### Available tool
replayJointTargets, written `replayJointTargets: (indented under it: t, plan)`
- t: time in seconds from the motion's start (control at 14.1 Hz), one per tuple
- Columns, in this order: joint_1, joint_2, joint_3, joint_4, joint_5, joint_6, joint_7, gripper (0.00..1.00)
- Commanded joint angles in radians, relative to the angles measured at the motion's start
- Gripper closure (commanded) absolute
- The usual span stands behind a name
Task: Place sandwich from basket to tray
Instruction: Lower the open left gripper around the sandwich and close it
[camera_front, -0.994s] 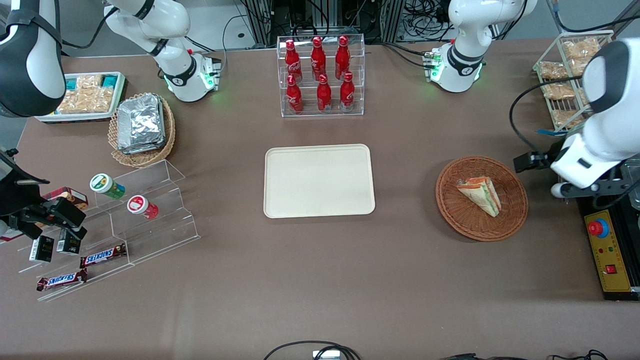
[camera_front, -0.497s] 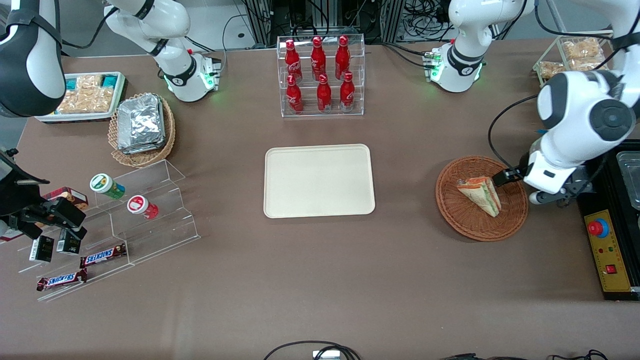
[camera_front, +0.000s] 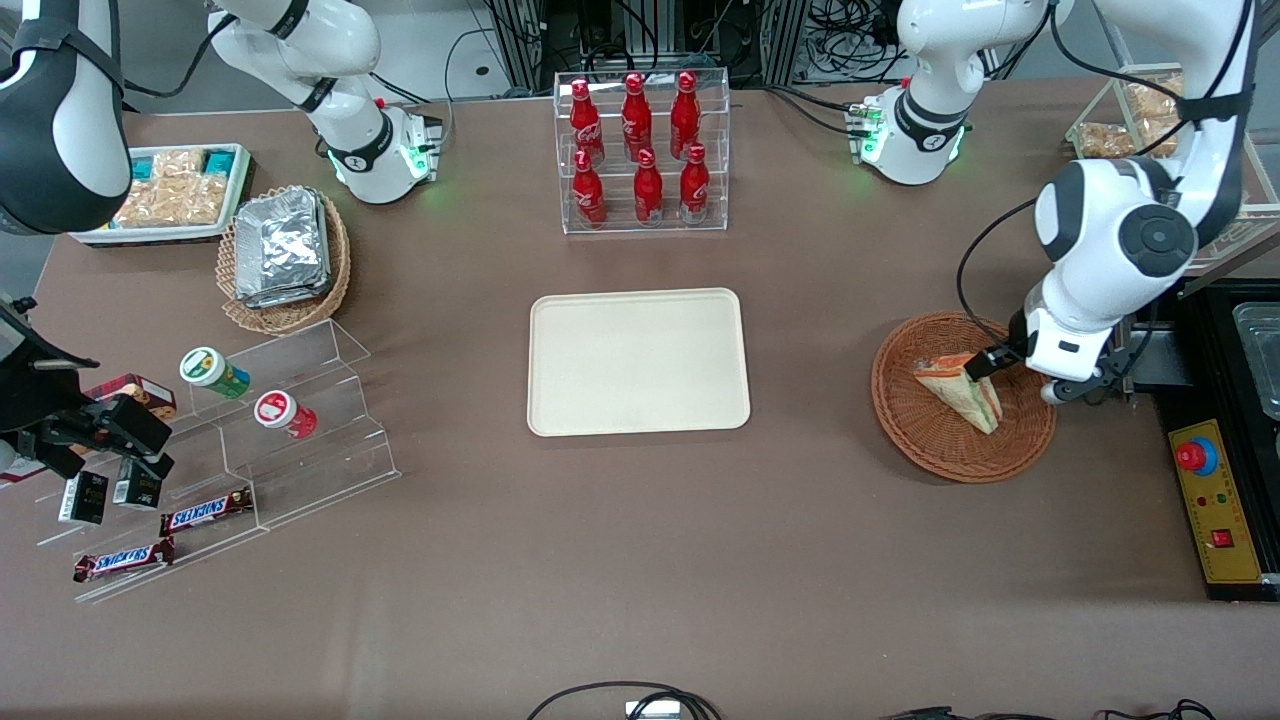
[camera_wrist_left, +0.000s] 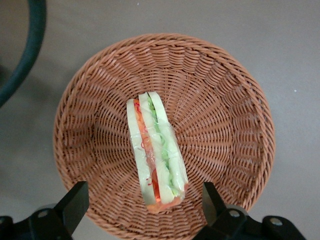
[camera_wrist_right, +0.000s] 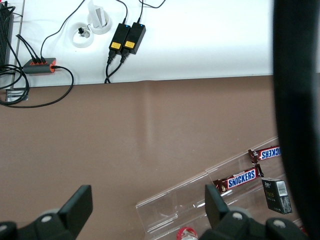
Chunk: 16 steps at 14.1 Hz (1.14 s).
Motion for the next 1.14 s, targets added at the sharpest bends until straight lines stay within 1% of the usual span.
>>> replayJointTargets:
  t: [0.0,0.57,0.85,0.92,0.99,1.06]
  plan:
    - [0.004,0.002,-0.003,-0.051,0.011,0.080,-0.074,0.00]
    - [0.004,0.061,-0.003,-0.120,0.009,0.233,-0.114,0.00]
    - [0.007,0.126,-0.001,-0.119,0.009,0.308,-0.133,0.01]
    - [0.007,0.132,-0.001,-0.117,0.009,0.312,-0.143,0.20]
    - [0.007,0.135,-0.001,-0.116,0.008,0.310,-0.148,0.59]
    - [0.007,0.135,-0.003,-0.114,0.008,0.312,-0.162,0.92]
